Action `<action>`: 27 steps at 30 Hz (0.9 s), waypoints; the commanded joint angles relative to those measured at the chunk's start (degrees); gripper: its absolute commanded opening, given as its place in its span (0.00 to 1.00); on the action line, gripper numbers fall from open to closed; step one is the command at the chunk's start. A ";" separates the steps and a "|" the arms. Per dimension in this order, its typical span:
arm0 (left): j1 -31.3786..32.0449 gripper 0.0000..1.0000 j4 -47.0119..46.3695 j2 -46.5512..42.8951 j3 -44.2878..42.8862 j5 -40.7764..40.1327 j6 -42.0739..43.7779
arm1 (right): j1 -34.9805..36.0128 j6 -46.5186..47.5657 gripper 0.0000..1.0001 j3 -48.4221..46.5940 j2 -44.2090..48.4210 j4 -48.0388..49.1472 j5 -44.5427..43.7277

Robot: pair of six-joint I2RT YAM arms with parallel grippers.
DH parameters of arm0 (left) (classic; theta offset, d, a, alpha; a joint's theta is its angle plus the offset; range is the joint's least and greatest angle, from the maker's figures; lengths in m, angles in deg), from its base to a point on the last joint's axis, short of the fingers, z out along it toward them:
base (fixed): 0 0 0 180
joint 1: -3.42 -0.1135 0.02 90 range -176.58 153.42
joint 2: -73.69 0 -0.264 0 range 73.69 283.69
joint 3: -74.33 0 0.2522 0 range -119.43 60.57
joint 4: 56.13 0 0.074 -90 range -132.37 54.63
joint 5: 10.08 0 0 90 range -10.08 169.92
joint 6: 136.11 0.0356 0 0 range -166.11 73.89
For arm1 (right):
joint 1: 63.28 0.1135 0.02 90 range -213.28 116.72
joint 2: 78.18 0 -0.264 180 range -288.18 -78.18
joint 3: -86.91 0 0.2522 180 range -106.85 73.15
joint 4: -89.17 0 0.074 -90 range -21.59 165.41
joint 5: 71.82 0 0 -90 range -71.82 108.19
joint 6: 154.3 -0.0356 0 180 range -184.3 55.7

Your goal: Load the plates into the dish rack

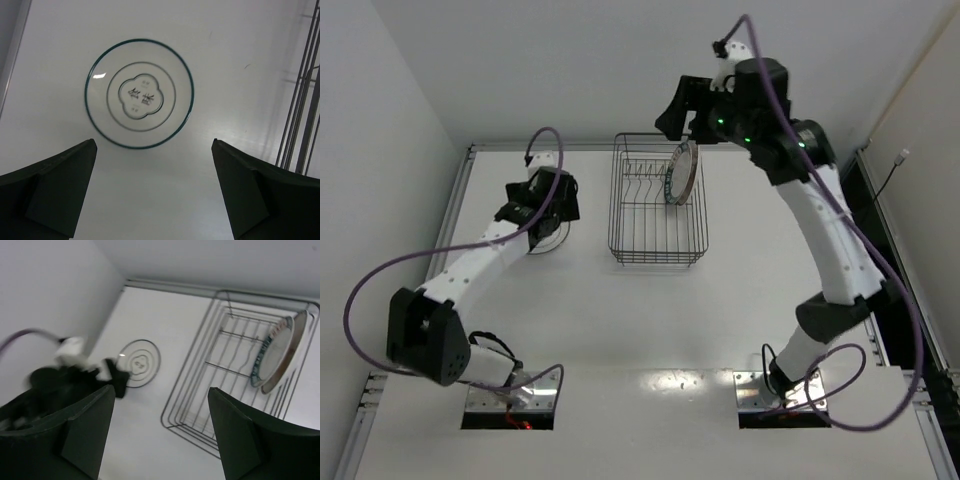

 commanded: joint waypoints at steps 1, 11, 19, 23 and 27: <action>0.56 1.00 -7.68 8.00 -4.43 -0.20 2.21 | -1.73 2.46 0.72 1.39 4.90 -3.22 14.49; 0.56 1.00 -2.33 30.77 -15.07 0.07 -2.19 | -7.27 4.48 0.83 21.45 25.04 -3.83 8.69; -1.37 0.93 0.92 37.81 -15.60 -2.31 -1.05 | -8.41 6.16 0.83 19.34 24.51 -8.24 9.74; -2.42 0.87 0.40 38.96 -15.60 -3.72 0.71 | -8.41 6.16 0.83 19.34 24.51 -9.38 10.27; -3.13 0.79 0.40 40.19 -15.60 -3.11 1.23 | -8.94 6.16 0.83 19.34 24.51 -9.91 10.27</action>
